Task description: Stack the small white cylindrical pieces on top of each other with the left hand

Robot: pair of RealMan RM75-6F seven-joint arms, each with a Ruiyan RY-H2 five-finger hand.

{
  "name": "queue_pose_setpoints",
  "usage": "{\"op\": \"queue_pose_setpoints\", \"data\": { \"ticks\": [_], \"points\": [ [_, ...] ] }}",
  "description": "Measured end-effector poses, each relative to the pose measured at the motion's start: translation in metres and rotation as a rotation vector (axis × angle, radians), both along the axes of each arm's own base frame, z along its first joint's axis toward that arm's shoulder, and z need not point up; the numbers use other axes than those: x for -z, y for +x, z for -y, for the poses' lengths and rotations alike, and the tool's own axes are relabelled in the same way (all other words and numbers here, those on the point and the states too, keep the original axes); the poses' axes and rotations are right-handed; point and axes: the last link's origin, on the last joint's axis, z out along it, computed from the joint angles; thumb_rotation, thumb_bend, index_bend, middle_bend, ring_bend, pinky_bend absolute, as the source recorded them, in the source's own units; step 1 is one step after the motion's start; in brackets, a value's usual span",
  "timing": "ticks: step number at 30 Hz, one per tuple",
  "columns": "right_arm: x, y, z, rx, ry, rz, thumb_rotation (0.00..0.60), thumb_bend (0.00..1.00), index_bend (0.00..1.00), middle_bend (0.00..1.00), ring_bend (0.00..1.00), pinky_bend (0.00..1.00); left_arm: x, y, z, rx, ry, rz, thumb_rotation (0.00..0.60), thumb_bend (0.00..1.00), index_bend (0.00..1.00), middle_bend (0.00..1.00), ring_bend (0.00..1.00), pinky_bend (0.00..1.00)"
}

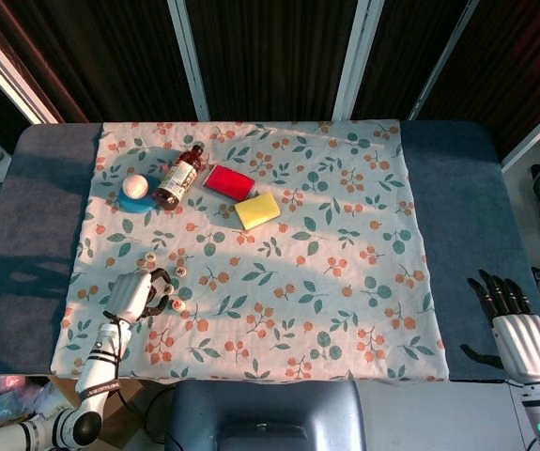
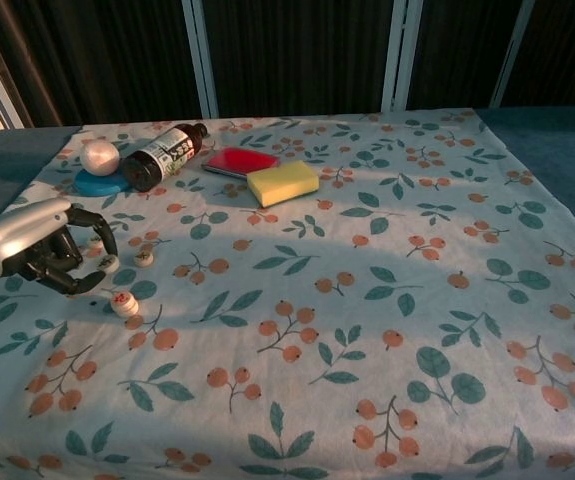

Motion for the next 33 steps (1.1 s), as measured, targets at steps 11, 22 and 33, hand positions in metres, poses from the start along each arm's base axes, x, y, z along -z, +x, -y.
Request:
{"op": "queue_pose_setpoints", "data": {
  "ticks": [11,22,33],
  "points": [
    [-0.002,-0.001,-0.001,-0.001,-0.001,0.005,0.600,0.15,0.00,0.00,0.00,0.00,0.012,0.008,0.011,0.041,-0.018,-0.025,0.600,0.40,0.52,1.00,1.00,1.00],
    [-0.001,0.000,0.000,-0.001,-0.003,0.003,0.600,0.15,0.00,0.00,0.00,0.00,0.011,0.002,0.016,0.038,-0.038,-0.041,0.600,0.40,0.51,1.00,1.00,1.00],
    [-0.001,0.000,0.000,0.002,-0.001,0.001,0.600,0.15,0.00,0.00,0.00,0.00,0.011,-0.002,0.017,0.034,-0.046,-0.041,0.600,0.40,0.50,1.00,1.00,1.00]
  ]
}}
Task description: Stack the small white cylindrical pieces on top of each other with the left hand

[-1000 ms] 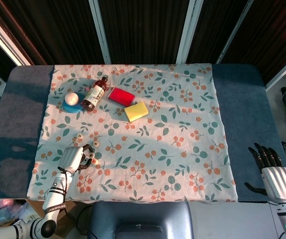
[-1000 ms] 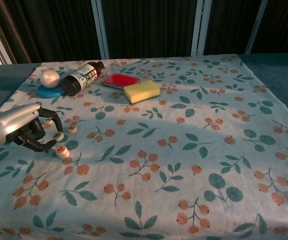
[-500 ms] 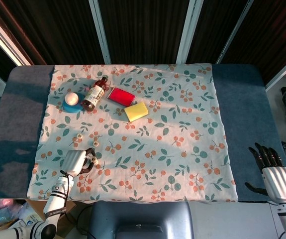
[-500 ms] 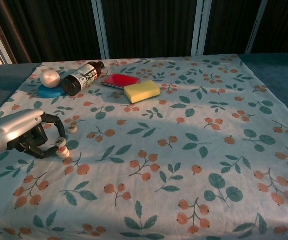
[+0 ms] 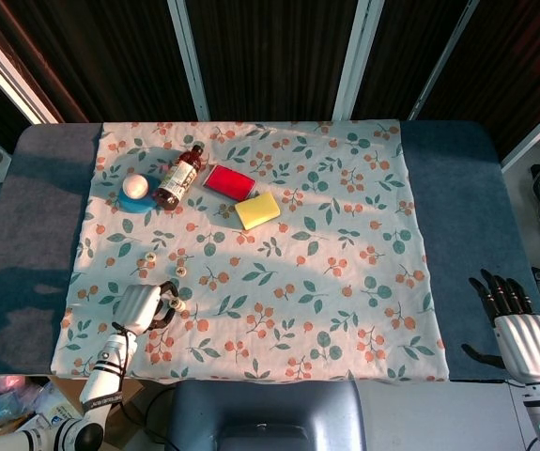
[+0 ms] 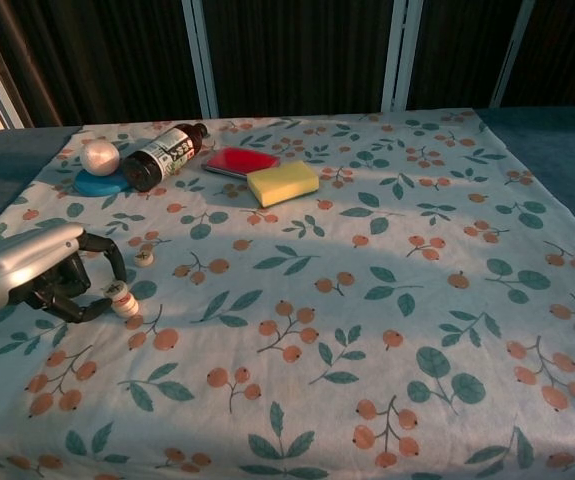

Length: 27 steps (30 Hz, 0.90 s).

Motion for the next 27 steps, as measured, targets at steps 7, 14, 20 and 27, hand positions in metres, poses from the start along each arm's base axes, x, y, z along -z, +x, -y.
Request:
{"op": "queue_pose_setpoints", "data": {
  "ticks": [7,14,20,27],
  "points": [
    [0.0000,0.0001,0.0000,0.000,-0.001,0.000,0.600,0.15,0.00,0.00,0.00,0.00,0.0014,-0.0026,0.0000,-0.003,-0.009,-0.003,0.600,0.41,0.45,1.00,1.00,1.00],
    [-0.0002,0.0000,-0.0001,0.000,-0.002,0.000,0.600,0.15,0.00,0.00,0.00,0.00,0.0020,-0.0014,0.0001,0.003,-0.009,0.002,0.600,0.41,0.43,1.00,1.00,1.00],
    [-0.0006,0.0000,-0.0003,0.000,-0.005,0.001,0.600,0.15,0.00,0.00,0.00,0.00,0.0025,-0.0011,0.0002,0.003,-0.007,0.003,0.600,0.41,0.41,1.00,1.00,1.00],
    [-0.0007,0.0000,-0.0003,0.000,-0.004,0.001,0.600,0.15,0.00,0.00,0.00,0.00,0.0010,-0.0004,0.0001,0.009,-0.001,0.005,0.600,0.41,0.41,1.00,1.00,1.00]
  ]
}}
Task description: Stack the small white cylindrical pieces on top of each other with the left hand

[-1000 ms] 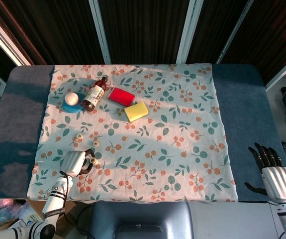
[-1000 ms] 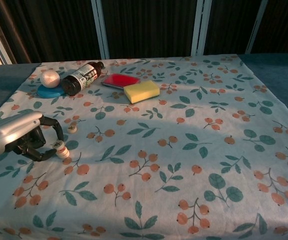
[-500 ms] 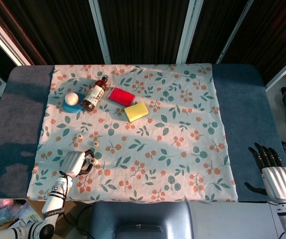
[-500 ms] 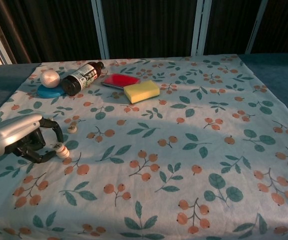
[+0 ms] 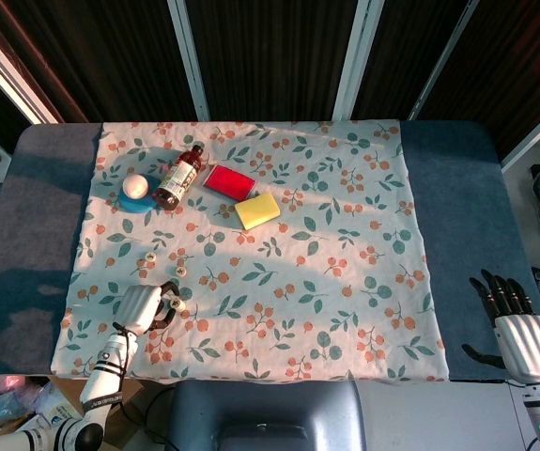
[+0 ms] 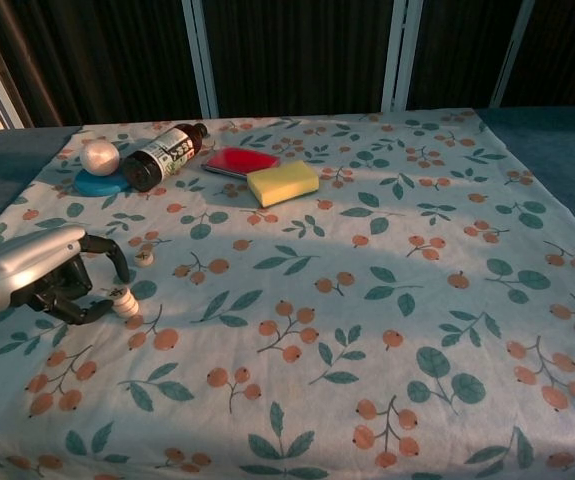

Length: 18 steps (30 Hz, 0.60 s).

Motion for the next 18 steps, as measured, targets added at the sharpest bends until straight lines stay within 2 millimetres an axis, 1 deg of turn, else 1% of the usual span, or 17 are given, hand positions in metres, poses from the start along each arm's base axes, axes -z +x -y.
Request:
{"op": "queue_pose_setpoints", "data": {
  "ticks": [4,10,11,13,18],
  "points": [
    [-0.001,0.000,0.000,0.000,-0.003,0.003,0.600,0.15,0.00,0.00,0.00,0.00,-0.008,0.002,-0.001,0.003,0.016,0.019,0.600,0.41,0.40,1.00,1.00,1.00],
    [-0.001,0.000,-0.001,-0.002,-0.002,0.004,0.600,0.15,0.00,0.00,0.00,0.00,-0.037,0.006,-0.008,0.000,0.066,0.079,0.600,0.40,0.40,1.00,1.00,1.00],
    [0.000,0.001,-0.001,-0.003,-0.001,0.005,0.600,0.15,0.00,0.00,0.00,0.00,-0.043,0.007,-0.012,-0.003,0.082,0.090,0.600,0.40,0.40,1.00,1.00,1.00],
    [0.000,0.001,-0.001,-0.005,0.001,0.004,0.600,0.15,0.00,0.00,0.00,0.00,-0.049,0.008,-0.019,-0.008,0.105,0.098,0.600,0.40,0.40,1.00,1.00,1.00],
    [0.003,0.001,0.000,-0.005,0.012,-0.005,0.600,0.15,0.00,0.00,0.00,0.00,-0.048,-0.003,-0.043,-0.044,0.145,0.053,0.600,0.40,0.37,1.00,1.00,1.00]
  ]
}}
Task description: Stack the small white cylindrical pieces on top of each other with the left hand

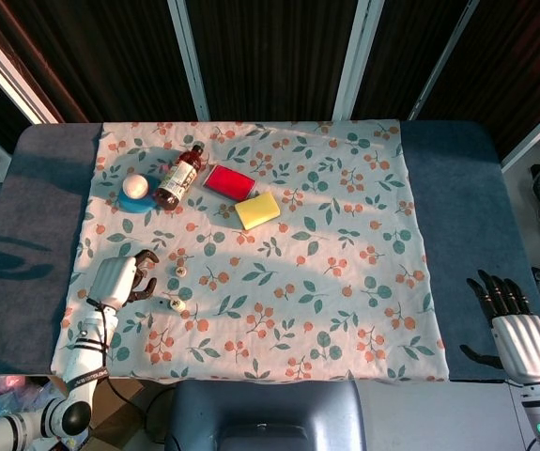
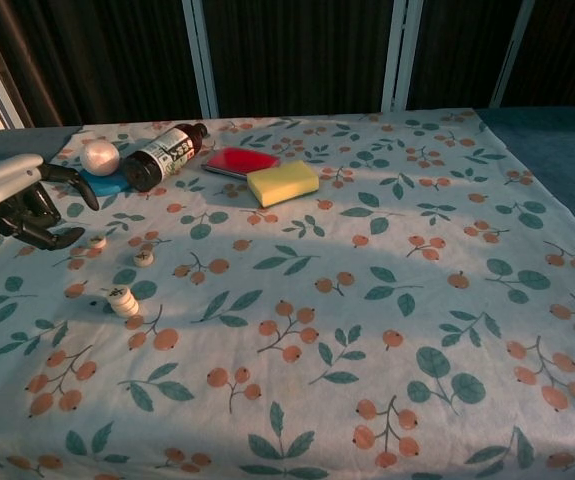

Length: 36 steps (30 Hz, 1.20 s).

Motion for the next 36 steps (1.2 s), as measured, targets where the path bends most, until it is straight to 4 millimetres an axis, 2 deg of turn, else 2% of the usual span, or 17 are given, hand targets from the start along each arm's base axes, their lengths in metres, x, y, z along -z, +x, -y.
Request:
{"op": "queue_pose_setpoints", "data": {
  "ticks": [5,12,23,36],
  "points": [
    [-0.001,-0.001,0.001,0.008,-0.005,-0.001,0.600,0.15,0.00,0.00,0.00,0.00,0.009,-0.015,-0.029,-0.055,0.030,-0.061,0.600,0.40,0.37,1.00,1.00,1.00],
    [-0.003,-0.003,0.001,0.017,-0.012,0.000,0.600,0.15,0.00,0.00,0.00,0.00,0.026,-0.027,-0.050,-0.106,0.038,-0.102,0.600,0.40,0.37,1.00,1.00,1.00],
    [-0.002,-0.002,0.001,0.015,-0.011,0.003,0.600,0.15,0.00,0.00,0.00,0.00,0.044,-0.034,-0.055,-0.141,0.006,-0.102,0.600,0.40,0.39,1.00,1.00,1.00],
    [-0.004,-0.003,0.000,0.017,-0.017,0.006,0.600,0.15,0.00,0.00,0.00,0.00,0.048,-0.040,-0.059,-0.164,0.009,-0.114,0.600,0.40,0.43,1.00,1.00,1.00]
  ]
}}
